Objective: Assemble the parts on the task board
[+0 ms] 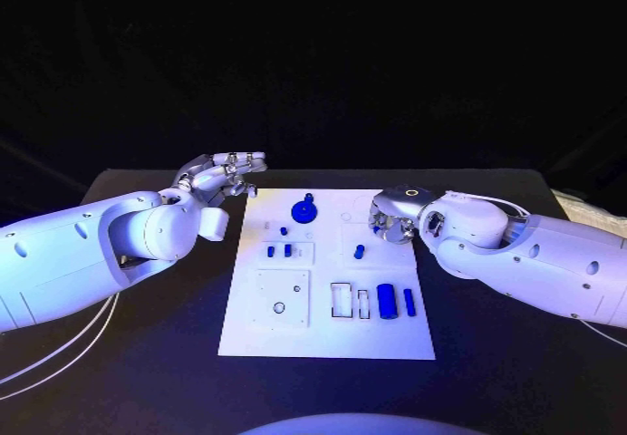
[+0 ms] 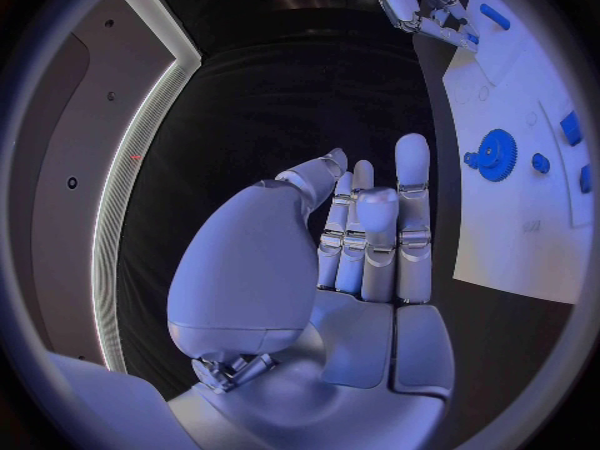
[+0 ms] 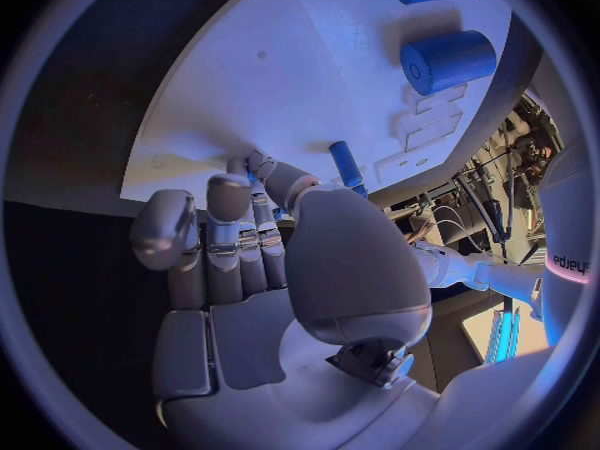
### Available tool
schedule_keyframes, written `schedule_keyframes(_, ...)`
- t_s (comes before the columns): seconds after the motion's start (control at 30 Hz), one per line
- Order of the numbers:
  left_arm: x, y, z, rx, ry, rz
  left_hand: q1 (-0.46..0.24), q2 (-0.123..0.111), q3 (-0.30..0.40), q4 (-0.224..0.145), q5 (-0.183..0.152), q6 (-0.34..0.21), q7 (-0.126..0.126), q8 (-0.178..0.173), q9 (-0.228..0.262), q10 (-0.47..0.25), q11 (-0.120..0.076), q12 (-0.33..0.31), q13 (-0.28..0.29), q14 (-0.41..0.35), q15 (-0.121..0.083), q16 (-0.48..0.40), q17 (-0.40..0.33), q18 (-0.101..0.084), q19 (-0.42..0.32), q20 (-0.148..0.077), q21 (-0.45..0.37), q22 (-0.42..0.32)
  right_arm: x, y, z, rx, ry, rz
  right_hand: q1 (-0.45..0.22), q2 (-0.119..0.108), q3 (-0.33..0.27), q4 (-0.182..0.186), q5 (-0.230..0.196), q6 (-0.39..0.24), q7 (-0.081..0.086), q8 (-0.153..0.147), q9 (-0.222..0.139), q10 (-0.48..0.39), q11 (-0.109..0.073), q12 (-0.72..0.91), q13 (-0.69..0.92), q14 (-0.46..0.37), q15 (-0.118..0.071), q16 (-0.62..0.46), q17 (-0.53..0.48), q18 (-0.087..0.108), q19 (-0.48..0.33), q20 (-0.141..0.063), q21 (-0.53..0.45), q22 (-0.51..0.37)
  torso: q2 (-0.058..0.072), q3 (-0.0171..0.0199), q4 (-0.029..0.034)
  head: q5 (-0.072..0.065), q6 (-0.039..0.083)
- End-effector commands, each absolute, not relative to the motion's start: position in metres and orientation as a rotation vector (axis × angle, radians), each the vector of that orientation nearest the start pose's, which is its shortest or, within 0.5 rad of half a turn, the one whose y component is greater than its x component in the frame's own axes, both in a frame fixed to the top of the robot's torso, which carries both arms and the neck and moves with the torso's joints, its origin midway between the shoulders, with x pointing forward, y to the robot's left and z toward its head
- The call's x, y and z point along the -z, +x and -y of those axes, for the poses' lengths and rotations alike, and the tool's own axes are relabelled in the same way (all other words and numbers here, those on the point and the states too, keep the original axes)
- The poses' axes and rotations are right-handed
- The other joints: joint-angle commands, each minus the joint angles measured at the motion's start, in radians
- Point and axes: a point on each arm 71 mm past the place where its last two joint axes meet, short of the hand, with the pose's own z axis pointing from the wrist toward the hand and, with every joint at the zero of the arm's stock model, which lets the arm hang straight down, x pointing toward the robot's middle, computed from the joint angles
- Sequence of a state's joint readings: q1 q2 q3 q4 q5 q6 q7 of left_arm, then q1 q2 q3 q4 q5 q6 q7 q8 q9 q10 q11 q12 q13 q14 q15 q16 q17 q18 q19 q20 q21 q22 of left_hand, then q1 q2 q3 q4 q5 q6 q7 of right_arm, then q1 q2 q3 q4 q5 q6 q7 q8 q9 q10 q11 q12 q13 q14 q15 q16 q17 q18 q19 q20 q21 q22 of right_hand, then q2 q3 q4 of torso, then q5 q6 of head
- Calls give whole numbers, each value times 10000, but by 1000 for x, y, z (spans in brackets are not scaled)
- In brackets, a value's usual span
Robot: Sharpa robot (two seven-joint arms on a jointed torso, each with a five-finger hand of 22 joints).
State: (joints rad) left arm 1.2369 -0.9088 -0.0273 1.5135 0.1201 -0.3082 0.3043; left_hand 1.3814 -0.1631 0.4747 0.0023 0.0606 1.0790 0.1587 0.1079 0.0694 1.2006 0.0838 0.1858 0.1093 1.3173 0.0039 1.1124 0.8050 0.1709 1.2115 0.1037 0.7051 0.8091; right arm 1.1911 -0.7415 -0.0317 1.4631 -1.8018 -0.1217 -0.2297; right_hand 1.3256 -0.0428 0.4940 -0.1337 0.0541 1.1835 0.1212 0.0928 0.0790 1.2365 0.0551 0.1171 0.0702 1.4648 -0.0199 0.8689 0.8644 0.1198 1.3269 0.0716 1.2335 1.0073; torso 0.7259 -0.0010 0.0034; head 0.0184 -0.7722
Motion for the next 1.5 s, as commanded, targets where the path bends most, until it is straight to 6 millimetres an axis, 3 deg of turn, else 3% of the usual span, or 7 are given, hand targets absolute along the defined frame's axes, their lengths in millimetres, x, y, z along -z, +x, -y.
schedule_keyframes(0.03,163,500,-248,14771,-12676,-13650,4,112,-22,-41,-1,12,19,50,7,-41,-13,40,14,67,-39,49,-18,77,90,-13,22,-20,209,490,167,-3390,-5029,-17237,105,154,122,-44,-39,134,-23,60,75,128,-34,83,22,291,-98,137,79,-127,111,-15,134,143,-8,7,-6,17,-18)
schedule_keyframes(0.57,164,499,-248,14724,-12539,-13766,64,180,-37,-79,-3,36,11,74,10,-40,-22,83,30,85,-49,79,3,66,142,-25,56,12,188,483,177,-4623,-3562,-15581,42,69,259,-101,-34,89,9,-1,67,65,-4,11,-9,253,-93,233,111,-138,95,-8,236,236,-20,3,-19,35,-7)
schedule_keyframes(0.87,165,500,-249,14732,-12542,-13802,71,184,-41,-86,-6,33,10,74,9,-46,-22,86,31,73,-50,58,-38,76,125,-26,0,-37,182,478,181,-5190,-3123,-15747,-136,-28,231,-18,-45,88,14,-25,69,38,15,-25,-17,226,-72,289,125,-137,57,17,271,261,-17,-11,-11,3,22)
schedule_keyframes(0.97,165,500,-249,14711,-12548,-13792,71,184,-41,-86,-6,33,10,74,9,-46,-22,86,31,73,-50,58,-38,76,125,-26,0,-37,181,475,178,-5403,-3074,-15882,-182,-51,208,11,-47,95,9,-26,72,38,15,-30,-17,221,-72,303,130,-140,55,23,286,281,-11,5,-10,30,19)
schedule_keyframes(1.2,165,500,-250,14626,-12551,-13696,91,191,-100,-125,-15,-68,36,34,-13,-175,10,70,22,40,-33,34,-102,89,93,-26,-137,-147,174,458,156,-6445,-3246,-15666,-197,-57,200,22,-46,97,6,-27,73,38,13,-32,-17,221,-73,323,146,-144,61,26,301,303,-3,5,-25,93,35)
schedule_keyframes(1.33,165,501,-250,14641,-12547,-13701,93,195,-102,-128,-15,-73,37,33,-14,-181,12,71,22,38,-31,32,-106,88,94,-25,-138,-146,170,443,131,-7262,-3589,-15516,-193,-42,209,29,-39,94,6,-30,73,34,10,-36,-18,223,-75,344,161,-144,62,27,310,315,4,13,4,153,8)
schedule_keyframes(1.5,165,501,-248,14698,-12534,-13741,91,202,-105,-126,-15,-71,37,36,-13,-184,13,74,23,32,-30,26,-118,88,93,-24,-144,-151,171,432,108,-7842,-4009,-15629,-188,-15,225,40,-32,86,8,-38,72,25,12,-44,-20,222,-76,358,166,-142,56,29,313,313,-11,-12,-9,322,-74)
